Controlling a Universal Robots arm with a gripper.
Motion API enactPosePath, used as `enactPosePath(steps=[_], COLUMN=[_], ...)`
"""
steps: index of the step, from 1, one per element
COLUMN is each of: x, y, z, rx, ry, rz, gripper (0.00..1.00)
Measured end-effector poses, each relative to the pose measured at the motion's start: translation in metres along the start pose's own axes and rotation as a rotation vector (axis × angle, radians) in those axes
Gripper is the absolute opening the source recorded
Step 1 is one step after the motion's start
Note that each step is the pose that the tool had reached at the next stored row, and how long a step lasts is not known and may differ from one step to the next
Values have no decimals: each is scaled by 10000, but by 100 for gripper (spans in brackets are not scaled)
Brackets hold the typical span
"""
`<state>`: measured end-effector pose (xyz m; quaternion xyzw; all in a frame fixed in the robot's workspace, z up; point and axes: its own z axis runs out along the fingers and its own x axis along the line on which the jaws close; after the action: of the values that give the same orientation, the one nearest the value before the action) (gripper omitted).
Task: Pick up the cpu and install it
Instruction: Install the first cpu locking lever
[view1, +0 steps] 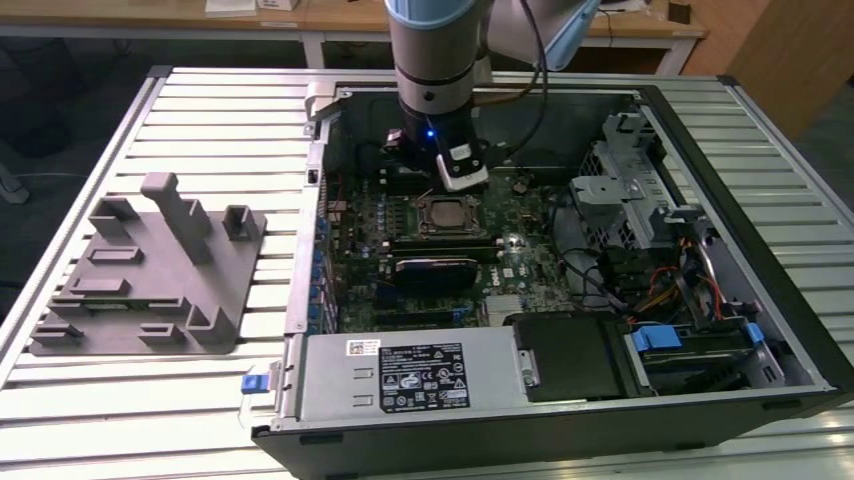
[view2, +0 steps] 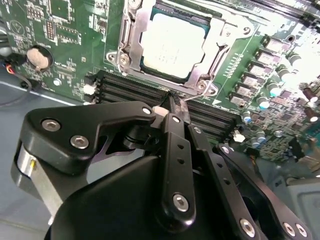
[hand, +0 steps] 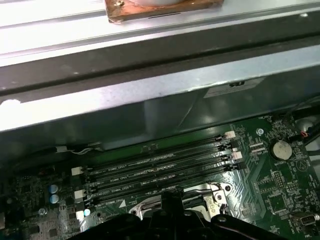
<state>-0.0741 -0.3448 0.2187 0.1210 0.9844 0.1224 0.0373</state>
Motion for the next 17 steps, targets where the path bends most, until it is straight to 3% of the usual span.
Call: enactPosePath(steps=[7, 17], x=[1, 2], y=[-8, -11], z=[32, 40], rx=[-54, -72], ry=[-257, -287], rz=[96, 90], gripper=[11, 11])
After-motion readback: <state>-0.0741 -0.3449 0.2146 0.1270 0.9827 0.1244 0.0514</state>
